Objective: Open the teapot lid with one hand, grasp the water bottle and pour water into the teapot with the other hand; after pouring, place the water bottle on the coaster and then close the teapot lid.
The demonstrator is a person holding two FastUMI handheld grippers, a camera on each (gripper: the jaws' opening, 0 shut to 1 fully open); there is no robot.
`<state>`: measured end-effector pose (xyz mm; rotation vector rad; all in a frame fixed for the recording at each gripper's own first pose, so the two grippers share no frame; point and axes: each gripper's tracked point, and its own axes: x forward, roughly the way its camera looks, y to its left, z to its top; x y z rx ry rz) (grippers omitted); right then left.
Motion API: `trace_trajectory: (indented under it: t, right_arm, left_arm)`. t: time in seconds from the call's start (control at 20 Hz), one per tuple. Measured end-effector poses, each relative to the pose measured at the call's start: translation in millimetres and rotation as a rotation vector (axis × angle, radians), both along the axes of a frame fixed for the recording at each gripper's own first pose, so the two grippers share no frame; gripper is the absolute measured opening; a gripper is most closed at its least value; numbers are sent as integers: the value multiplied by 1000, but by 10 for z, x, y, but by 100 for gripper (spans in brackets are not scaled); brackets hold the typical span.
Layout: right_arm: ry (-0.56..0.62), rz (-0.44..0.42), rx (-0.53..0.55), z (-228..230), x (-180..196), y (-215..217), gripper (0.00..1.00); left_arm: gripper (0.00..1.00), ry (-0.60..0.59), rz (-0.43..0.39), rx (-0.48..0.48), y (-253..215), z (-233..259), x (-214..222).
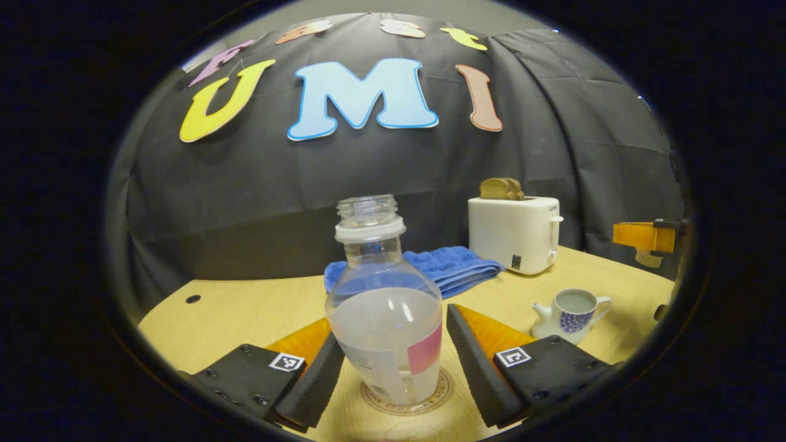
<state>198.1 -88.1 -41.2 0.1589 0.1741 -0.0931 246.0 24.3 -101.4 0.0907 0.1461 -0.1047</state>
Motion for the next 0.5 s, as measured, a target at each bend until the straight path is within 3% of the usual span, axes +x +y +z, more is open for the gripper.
trace_trajectory:
  t: [0.5]
  right_arm:
    - [-30, 160, 88, -66, 147, 485, 12]
  left_arm:
    - [100, 14, -3, -85, 118, -28, -453]
